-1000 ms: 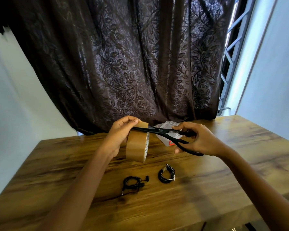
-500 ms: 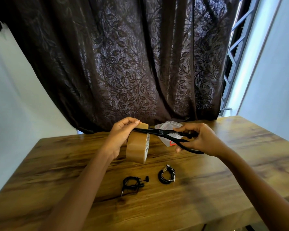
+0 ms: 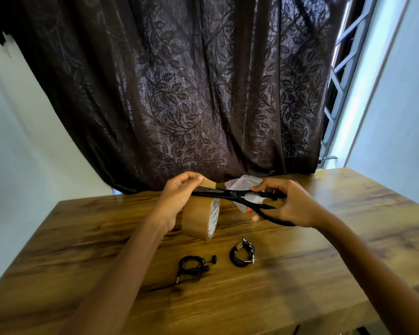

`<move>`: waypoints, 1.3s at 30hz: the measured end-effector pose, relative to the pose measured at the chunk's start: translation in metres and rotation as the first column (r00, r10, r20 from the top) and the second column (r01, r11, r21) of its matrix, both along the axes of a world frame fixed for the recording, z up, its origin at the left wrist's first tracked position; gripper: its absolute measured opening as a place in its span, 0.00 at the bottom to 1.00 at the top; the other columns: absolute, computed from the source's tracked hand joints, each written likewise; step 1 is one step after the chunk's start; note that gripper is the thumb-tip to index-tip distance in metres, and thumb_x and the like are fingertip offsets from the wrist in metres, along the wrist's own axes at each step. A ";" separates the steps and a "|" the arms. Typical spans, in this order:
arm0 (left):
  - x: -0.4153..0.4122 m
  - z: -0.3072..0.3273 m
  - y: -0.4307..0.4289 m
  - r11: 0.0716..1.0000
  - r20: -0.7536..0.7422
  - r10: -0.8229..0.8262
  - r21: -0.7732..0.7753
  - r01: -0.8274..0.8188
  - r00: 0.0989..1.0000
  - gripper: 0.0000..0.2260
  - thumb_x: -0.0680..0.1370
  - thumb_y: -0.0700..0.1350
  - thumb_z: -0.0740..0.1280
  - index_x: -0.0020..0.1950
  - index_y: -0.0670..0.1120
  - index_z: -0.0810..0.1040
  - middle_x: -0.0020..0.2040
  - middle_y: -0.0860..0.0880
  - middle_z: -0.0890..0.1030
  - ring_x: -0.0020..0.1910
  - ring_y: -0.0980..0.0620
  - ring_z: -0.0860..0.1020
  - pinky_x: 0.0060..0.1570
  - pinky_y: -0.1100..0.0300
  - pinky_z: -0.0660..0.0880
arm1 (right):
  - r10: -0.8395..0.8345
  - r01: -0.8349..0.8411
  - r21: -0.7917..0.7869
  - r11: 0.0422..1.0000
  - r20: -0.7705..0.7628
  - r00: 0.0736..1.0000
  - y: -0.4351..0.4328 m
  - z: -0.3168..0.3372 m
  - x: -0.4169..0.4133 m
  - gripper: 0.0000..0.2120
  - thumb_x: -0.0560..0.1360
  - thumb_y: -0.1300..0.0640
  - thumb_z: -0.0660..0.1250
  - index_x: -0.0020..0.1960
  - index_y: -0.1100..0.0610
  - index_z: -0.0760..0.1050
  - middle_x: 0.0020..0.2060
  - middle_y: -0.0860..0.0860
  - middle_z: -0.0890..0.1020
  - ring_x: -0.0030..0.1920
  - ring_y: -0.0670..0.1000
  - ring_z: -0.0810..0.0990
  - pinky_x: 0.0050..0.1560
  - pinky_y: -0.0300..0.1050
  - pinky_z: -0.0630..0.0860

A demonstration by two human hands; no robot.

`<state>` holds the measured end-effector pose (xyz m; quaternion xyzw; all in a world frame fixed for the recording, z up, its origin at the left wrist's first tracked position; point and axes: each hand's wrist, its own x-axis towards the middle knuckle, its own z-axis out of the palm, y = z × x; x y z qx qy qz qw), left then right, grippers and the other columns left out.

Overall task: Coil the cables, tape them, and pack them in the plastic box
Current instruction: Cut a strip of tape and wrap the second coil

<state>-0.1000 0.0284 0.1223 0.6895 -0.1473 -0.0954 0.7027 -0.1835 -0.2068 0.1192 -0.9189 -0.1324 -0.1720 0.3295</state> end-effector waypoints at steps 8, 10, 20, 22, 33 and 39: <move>0.000 0.004 -0.001 0.994 -0.052 0.079 -0.067 -0.083 0.995 0.05 0.78 0.46 0.64 0.45 0.49 0.79 0.39 0.52 0.81 0.34 0.58 0.78 0.27 0.66 0.74 | -0.055 0.055 0.006 0.998 0.012 0.998 -0.002 -0.014 0.006 0.19 0.63 0.42 0.73 0.52 0.41 0.75 0.47 0.40 0.82 0.48 0.44 0.81 0.51 0.56 0.77; -0.002 0.004 -0.002 0.989 -0.090 0.103 -0.099 -0.111 0.991 0.05 0.78 0.46 0.64 0.44 0.50 0.78 0.38 0.52 0.80 0.32 0.59 0.78 0.25 0.66 0.74 | -0.053 0.053 0.014 0.999 0.035 0.998 -0.001 -0.017 0.004 0.20 0.63 0.42 0.73 0.53 0.42 0.75 0.46 0.40 0.82 0.47 0.44 0.81 0.50 0.55 0.78; -0.004 0.004 -0.012 0.975 -0.114 0.170 -0.126 -0.184 0.979 0.06 0.79 0.47 0.62 0.44 0.53 0.76 0.42 0.50 0.81 0.34 0.56 0.77 0.22 0.66 0.71 | -0.101 0.094 0.049 0.994 0.170 0.980 -0.002 -0.045 -0.001 0.30 0.59 0.39 0.75 0.58 0.47 0.75 0.46 0.43 0.79 0.45 0.46 0.76 0.41 0.36 0.70; -0.004 0.004 -0.014 0.973 -0.113 0.185 -0.116 -0.198 0.976 0.07 0.79 0.48 0.61 0.44 0.53 0.75 0.44 0.48 0.81 0.35 0.55 0.77 0.22 0.66 0.71 | -0.115 0.102 0.088 0.991 0.151 0.982 -0.003 -0.051 0.001 0.31 0.58 0.41 0.76 0.58 0.48 0.75 0.45 0.42 0.78 0.44 0.45 0.76 0.41 0.33 0.69; 0.000 -0.002 -0.022 0.972 -0.139 0.195 -0.106 -0.211 0.971 0.08 0.81 0.47 0.56 0.45 0.52 0.72 0.39 0.48 0.82 0.38 0.51 0.78 0.35 0.57 0.74 | -0.117 0.059 0.503 0.862 0.085 0.989 0.003 -0.072 0.000 0.26 0.60 0.45 0.78 0.55 0.50 0.75 0.44 0.55 0.82 0.45 0.54 0.81 0.44 0.46 0.77; 0.001 -0.009 -0.025 0.974 -0.126 0.202 -0.082 -0.213 0.971 0.07 0.81 0.47 0.57 0.45 0.51 0.72 0.40 0.48 0.82 0.37 0.51 0.78 0.34 0.58 0.75 | -0.486 0.490 0.483 0.725 -0.145 0.862 -0.014 -0.099 0.006 0.25 0.56 0.38 0.76 0.50 0.42 0.77 0.42 0.46 0.83 0.43 0.47 0.81 0.43 0.44 0.80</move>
